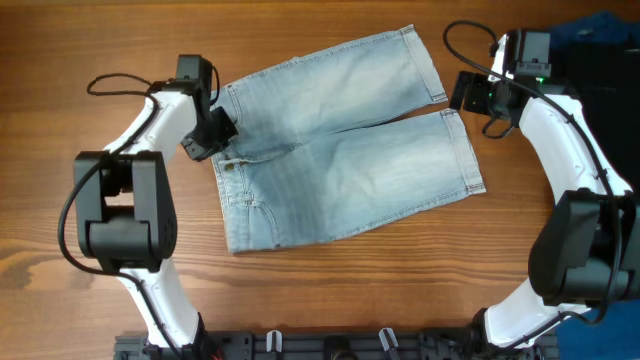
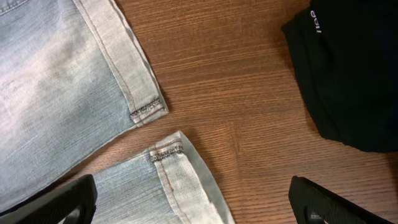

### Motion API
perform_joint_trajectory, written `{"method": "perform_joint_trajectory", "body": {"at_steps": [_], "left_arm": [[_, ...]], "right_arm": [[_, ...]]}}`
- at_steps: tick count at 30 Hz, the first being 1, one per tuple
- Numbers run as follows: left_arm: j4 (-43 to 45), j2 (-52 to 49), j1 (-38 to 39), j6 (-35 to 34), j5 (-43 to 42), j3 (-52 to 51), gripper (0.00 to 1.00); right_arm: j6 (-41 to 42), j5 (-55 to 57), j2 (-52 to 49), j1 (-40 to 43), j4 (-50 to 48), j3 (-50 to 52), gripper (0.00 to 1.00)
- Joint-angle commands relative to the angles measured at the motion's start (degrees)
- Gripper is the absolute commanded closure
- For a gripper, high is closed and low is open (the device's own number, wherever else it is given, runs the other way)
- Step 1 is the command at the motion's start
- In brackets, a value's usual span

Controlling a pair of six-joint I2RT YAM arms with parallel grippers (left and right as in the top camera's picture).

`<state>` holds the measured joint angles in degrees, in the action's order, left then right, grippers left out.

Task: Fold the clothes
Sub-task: 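Release the shorts and move both grippers outward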

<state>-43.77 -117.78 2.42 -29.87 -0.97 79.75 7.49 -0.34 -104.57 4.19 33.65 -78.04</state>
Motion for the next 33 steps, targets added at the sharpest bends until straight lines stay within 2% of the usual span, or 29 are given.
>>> {"method": "perform_joint_trajectory", "body": {"at_steps": [1, 4, 6, 11, 13, 17, 19, 21, 22, 26, 27, 28, 29, 31, 33], "left_arm": [[7.3, -4.1, -0.2, 3.1, 7.2, -2.0, 0.96], [12.3, -4.2, -0.2, 5.1, 7.6, -2.0, 0.96], [17.9, -4.9, -0.2, 5.9, 10.0, -2.0, 0.96], [30.6, -7.6, -0.2, 10.0, 10.0, -2.0, 0.96], [32.9, -7.6, -0.2, 10.3, 10.1, -2.0, 0.96], [37.6, -7.0, -0.4, 16.1, 10.1, -1.2, 0.92], [34.0, -3.8, -0.3, 15.9, 10.0, 0.6, 0.77], [29.1, 4.3, -0.3, 13.0, 9.7, 1.4, 0.53], [26.6, 8.2, -0.3, 12.1, 9.3, 1.4, 0.47], [7.9, 23.7, -2.4, 3.8, 9.3, 1.4, 0.42], [5.2, 24.5, -3.3, 3.9, 8.9, 1.4, 0.39], [2.7, 24.7, -4.3, 3.9, 8.7, 1.4, 0.32], [0.0, 24.6, -5.7, 3.9, 6.6, 1.3, 0.23], [-4.7, 24.2, -9.0, 4.5, -2.3, 1.3, 0.14], [-7.9, 24.2, -11.5, 7.1, -9.8, 1.3, 0.06]], "right_arm": [[0.2, 0.8, 0.0, -0.1, 0.0, -0.3, 0.0], [0.2, 0.8, 0.0, -0.1, 0.0, -0.3, 0.0], [0.2, 0.8, 0.0, -0.1, 0.0, -0.3, 0.01], [0.2, 0.8, 0.0, -0.1, 0.0, -0.3, 0.0], [0.2, 0.8, 0.0, -0.1, 0.0, -0.3, 0.0], [0.2, 0.8, 0.0, -0.1, 0.0, -0.3, 0.01], [0.2, 0.8, 0.0, -0.1, 0.0, -0.3, 0.0], [0.2, 0.8, 0.0, -0.1, 0.0, -0.3, 0.0], [0.2, 0.8, 0.0, -0.1, 0.0, -0.3, 0.01], [0.2, 0.8, 0.0, -0.1, 0.0, -0.3, 0.01], [0.2, 0.8, 0.0, -0.1, 0.0, -0.3, 0.0], [0.2, 0.8, 0.0, -0.1, 0.0, -0.3, 0.0], [0.2, 0.8, 0.0, -0.1, 0.0, -0.3, 0.0], [2.0, -1.1, 0.0, -0.1, -0.7, -0.3, 0.0], [10.0, -9.9, 0.0, -0.1, -0.1, -0.3, 0.0]]}}
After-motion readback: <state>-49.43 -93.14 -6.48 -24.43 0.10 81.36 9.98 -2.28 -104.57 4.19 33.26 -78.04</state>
